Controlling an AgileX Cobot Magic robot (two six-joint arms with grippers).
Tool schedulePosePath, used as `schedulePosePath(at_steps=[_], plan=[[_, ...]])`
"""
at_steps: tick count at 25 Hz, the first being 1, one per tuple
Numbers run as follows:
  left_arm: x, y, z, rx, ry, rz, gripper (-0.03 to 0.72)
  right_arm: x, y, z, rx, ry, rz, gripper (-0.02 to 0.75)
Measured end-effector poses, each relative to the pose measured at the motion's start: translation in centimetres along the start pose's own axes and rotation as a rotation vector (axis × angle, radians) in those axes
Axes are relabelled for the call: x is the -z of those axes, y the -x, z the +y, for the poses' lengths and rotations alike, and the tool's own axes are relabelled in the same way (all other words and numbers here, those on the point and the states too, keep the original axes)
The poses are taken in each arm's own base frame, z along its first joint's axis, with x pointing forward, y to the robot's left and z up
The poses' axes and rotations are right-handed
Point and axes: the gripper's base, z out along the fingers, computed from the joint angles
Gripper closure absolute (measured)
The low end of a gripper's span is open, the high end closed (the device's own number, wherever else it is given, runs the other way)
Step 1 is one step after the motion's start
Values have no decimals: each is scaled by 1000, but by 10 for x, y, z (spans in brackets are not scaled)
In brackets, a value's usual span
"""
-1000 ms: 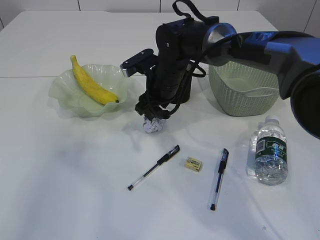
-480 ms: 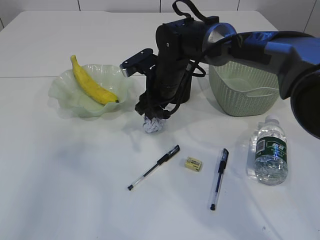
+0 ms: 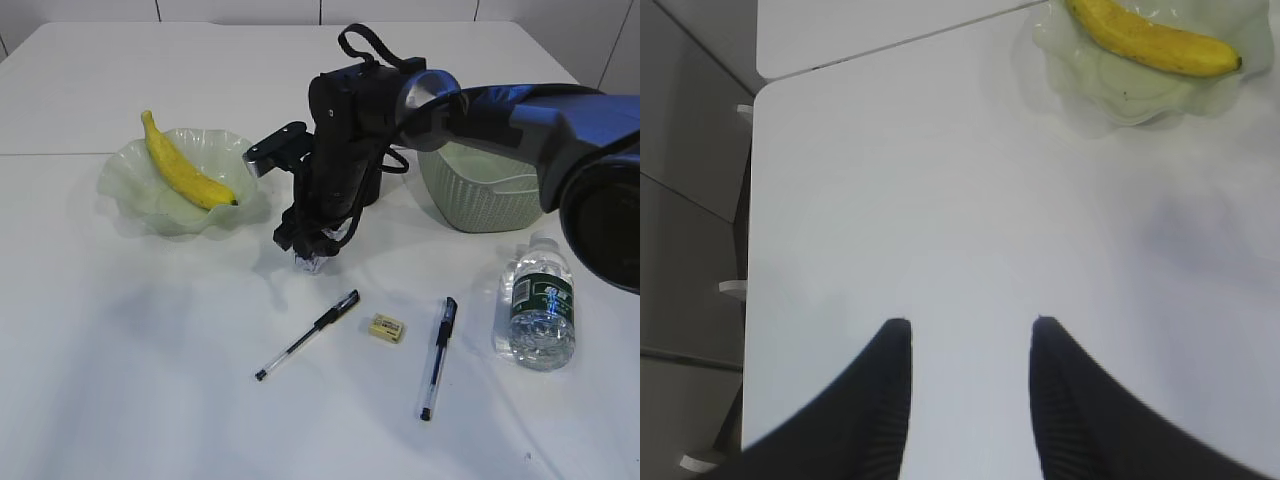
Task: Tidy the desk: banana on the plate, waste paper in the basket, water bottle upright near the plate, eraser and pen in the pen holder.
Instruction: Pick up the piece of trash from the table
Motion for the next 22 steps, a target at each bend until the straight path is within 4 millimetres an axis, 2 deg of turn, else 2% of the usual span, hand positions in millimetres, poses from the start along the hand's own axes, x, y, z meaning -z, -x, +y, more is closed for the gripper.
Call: schedulePosePath(at_steps=[5,16,22], plan=[[0,0,1,-6,12,0,412,0,0,-1,5,-7,2,384],[0,0,2,-10,21,-1,412,0,-1,-1,9,-8,15,675],[0,0,2,-10,21,0,412,1,-2,-1,-22,-7,26,689]])
